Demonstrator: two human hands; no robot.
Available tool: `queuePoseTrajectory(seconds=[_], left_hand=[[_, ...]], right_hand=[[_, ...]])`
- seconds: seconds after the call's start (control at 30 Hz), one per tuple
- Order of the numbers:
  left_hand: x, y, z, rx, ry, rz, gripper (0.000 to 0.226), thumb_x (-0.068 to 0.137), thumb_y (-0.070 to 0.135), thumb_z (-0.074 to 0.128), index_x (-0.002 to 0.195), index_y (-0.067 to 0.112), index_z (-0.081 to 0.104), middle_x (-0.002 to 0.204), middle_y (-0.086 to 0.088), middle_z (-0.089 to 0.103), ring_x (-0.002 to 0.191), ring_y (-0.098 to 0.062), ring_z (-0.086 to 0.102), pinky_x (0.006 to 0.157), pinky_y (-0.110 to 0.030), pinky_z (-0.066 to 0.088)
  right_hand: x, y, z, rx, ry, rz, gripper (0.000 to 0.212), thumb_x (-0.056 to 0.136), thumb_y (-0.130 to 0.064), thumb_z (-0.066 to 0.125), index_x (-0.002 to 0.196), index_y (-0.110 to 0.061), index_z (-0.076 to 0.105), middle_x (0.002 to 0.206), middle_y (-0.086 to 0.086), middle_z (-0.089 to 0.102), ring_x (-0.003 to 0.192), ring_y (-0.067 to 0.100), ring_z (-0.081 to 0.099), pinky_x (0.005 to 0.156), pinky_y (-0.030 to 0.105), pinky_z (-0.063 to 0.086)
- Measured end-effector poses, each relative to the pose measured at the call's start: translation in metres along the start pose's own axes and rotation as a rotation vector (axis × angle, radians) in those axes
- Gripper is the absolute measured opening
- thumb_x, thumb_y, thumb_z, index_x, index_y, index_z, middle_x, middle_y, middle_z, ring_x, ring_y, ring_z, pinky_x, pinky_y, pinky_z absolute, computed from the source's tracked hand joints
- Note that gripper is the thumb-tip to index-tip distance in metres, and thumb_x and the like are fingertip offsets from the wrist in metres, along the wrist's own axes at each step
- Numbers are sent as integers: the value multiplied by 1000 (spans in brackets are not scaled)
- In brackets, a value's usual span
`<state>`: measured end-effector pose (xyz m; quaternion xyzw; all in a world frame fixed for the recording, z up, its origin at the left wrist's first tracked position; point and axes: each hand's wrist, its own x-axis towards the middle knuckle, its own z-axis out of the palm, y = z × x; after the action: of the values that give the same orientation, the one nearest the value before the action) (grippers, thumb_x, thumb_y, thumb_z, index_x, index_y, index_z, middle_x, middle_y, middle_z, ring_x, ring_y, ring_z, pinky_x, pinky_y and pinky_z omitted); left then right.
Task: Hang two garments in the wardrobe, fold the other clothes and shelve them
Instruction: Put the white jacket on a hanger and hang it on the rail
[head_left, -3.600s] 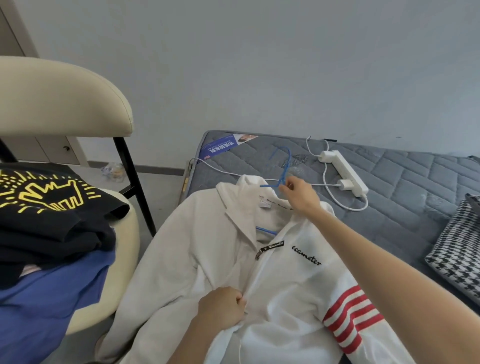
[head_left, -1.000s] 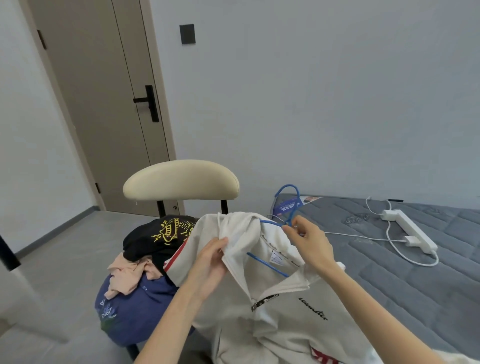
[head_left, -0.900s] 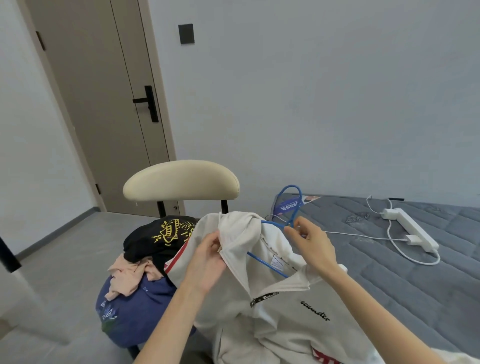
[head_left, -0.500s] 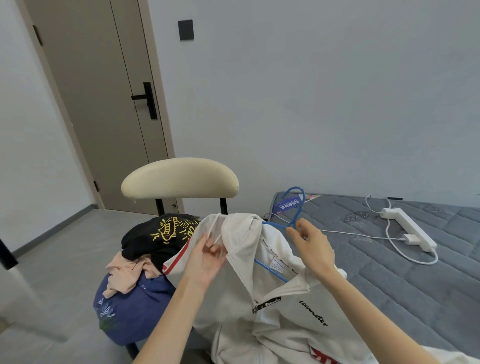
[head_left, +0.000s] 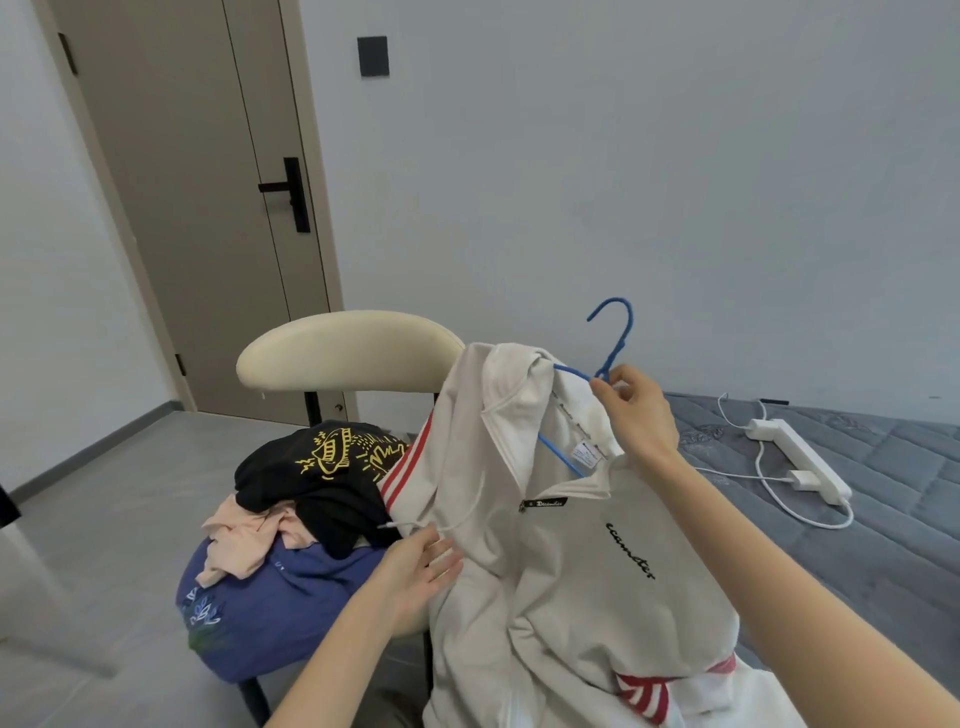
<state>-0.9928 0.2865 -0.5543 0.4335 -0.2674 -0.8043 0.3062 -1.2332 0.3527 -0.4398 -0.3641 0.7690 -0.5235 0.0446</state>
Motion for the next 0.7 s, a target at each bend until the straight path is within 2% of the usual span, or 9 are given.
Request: queuePoseTrajectory(seconds=[0.1, 0.2, 0.33, 0.4, 0.47, 0.53, 0.6, 0.63, 0.7], left_hand=[[-4, 6, 17, 210, 58, 118, 36, 99, 13, 48, 133, 3, 44, 109, -11, 52, 101, -27, 54, 85, -38, 45], [-12, 23, 34, 545, 130, 517, 45, 99, 15, 47, 142, 13, 36, 129, -7, 49, 117, -22, 48, 94, -35, 44], [-28, 57, 59, 1046, 142, 1195, 55, 99, 27, 44, 148, 14, 23, 155, -4, 21, 143, -19, 20, 114, -31, 13], [-33, 70, 74, 1401, 278, 1323, 58, 100, 36, 37, 151, 18, 15, 159, -2, 9, 147, -19, 3, 114, -39, -7], [-34, 83, 85, 1762, 410, 1345, 53, 101, 42, 28, 149, 20, 24, 156, -3, 21, 146, -17, 10, 110, -48, -18], [-39, 93, 93, 1948, 380, 1306, 41, 102, 41, 24, 126, 22, 52, 126, -1, 56, 126, -19, 43, 113, -47, -10], [-42, 98, 94, 1901, 202, 1284, 39, 103, 36, 28, 95, 17, 61, 96, -1, 65, 99, -23, 57, 105, -31, 15], [-41, 97, 92, 1805, 116, 1284, 37, 102, 33, 33, 85, 14, 60, 88, -4, 66, 91, -26, 57, 92, -28, 26], [-38, 95, 84, 1596, 68, 1283, 34, 100, 28, 43, 74, 12, 56, 77, -6, 63, 81, -29, 55, 73, -33, 31]], right_hand=[[-1, -6, -2, 76, -117, -47, 22, 88, -36, 59, 74, -19, 52, 59, -5, 50, 51, 14, 39, 55, 27, 32], [-5, -16, -8, 191, -277, -140, 25, 88, -27, 63, 67, -19, 53, 53, -6, 51, 47, 10, 39, 51, 21, 34], [-11, -27, -13, 199, -429, -285, 30, 88, -22, 67, 62, -23, 52, 48, -9, 49, 46, 7, 38, 49, 11, 32], [-13, -31, -14, 209, -503, -343, 24, 88, -20, 67, 66, -22, 57, 52, -4, 54, 51, 11, 44, 55, 17, 37], [-14, -35, -14, 240, -547, -367, 26, 89, -19, 66, 66, -29, 60, 56, -3, 59, 58, 17, 50, 63, 27, 40], [-16, -37, -14, 242, -547, -378, 26, 90, -20, 64, 67, -33, 63, 59, -2, 63, 62, 22, 51, 66, 35, 40], [-17, -34, -13, 207, -529, -374, 17, 90, -22, 64, 75, -29, 66, 67, 2, 69, 66, 31, 57, 70, 44, 46], [-18, -31, -13, 185, -510, -370, 12, 90, -23, 64, 80, -26, 68, 74, 0, 71, 72, 31, 62, 74, 42, 49], [-20, -21, -14, 164, -393, -346, 7, 90, -21, 64, 87, -25, 70, 85, -7, 72, 80, 18, 65, 76, 26, 48]])
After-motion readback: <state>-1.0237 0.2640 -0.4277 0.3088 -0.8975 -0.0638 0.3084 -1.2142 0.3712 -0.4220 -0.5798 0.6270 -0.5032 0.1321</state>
